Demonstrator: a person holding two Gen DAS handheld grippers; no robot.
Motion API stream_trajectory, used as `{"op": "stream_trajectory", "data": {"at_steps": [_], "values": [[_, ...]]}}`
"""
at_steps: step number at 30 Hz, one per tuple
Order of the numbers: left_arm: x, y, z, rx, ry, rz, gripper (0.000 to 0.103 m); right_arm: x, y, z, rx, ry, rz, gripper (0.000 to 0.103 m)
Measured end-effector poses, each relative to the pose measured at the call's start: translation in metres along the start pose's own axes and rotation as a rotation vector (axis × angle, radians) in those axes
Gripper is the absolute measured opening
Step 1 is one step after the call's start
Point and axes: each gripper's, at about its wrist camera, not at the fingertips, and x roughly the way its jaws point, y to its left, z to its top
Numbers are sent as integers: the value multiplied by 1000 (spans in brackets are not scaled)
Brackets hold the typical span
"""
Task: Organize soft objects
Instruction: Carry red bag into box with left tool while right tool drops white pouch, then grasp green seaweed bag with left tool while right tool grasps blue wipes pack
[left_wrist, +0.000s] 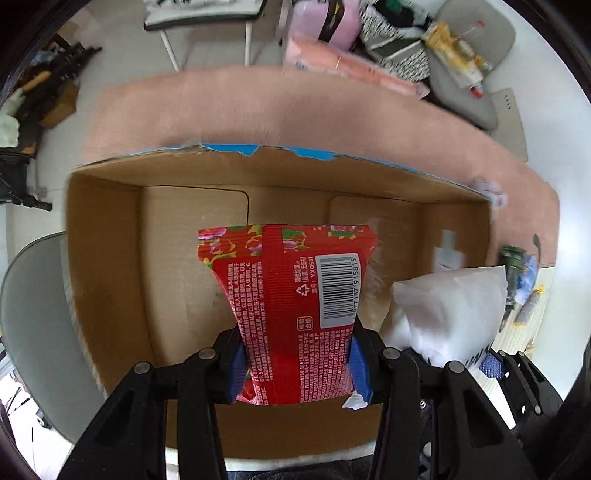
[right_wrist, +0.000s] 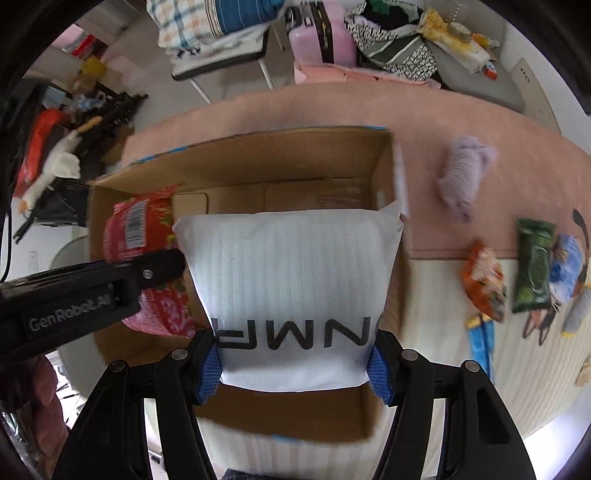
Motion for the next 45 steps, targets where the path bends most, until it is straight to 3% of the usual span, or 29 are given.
{"op": "stream_trajectory", "data": {"at_steps": [7,13,15,16,17,22,24,27,31,40,45], "values": [[44,5,27,39,95,25,42,61,10,36,18,52,-73,67],[51,6,26,36,114,48,44,88,10,50,24,68,-103,68],[47,4,22,21,117,45,48,90,13,54,13,69,-111,72],[42,3,19,25,111,45,56,90,13,56,11,71,-108,74],[36,3,16,32,95,55,66,89,16,56,13,69,-106,76],[-2,2,-12,49,-2,114,89,71,23,47,-10,37,-123,90],[-17,2,-29,52,-46,127,90,59,27,38,-20,16,-124,101],[-41,-1,-59,61,-106,137,100,39,31,25,-36,-20,-135,103],[-67,11,-91,56,-195,146,101,12,32,2,-24,-92,-112,103],[-87,19,-153,28,-371,195,101,-43,36,-62,-50,-219,-151,103],[-104,22,-190,27,-411,199,101,-77,40,-103,-62,-285,-148,103]]}}
